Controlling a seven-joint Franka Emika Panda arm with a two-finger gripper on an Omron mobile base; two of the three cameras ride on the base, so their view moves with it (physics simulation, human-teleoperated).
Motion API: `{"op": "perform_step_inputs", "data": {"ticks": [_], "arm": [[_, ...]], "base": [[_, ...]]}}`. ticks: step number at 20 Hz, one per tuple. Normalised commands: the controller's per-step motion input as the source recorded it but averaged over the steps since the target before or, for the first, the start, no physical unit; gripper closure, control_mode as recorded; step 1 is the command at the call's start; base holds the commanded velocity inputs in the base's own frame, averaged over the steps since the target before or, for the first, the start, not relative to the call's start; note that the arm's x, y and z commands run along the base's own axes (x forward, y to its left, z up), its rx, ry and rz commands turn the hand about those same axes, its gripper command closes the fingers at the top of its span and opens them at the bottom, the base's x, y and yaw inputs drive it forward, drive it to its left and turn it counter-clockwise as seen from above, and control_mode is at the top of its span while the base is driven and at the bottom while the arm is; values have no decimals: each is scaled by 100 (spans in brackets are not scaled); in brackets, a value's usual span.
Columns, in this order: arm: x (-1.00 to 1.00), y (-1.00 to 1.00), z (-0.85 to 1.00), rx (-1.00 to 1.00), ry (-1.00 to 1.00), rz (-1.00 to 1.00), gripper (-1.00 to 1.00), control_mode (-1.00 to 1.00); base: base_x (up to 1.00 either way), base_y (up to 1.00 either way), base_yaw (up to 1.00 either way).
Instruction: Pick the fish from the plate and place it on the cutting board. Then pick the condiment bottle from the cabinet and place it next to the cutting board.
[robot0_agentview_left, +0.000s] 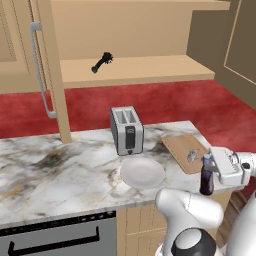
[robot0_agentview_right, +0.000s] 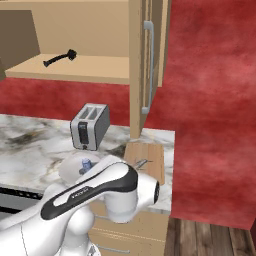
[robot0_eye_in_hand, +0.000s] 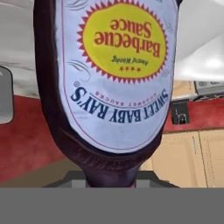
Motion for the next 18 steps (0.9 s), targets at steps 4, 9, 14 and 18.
{"op": "perform_step_inputs", "data": {"ticks": [4, 9, 14, 18], "arm": [[0, -31, 0, 4, 0, 1, 100, -100], [0, -25, 0, 0, 0, 0, 100, -100], [0, -20, 1, 0, 0, 0, 100, -100], [0, -17, 0, 0, -4, 1, 100, -100]], "base": [[0, 0, 0], [0, 0, 0], [0, 0, 0], [0, 0, 0]]}}
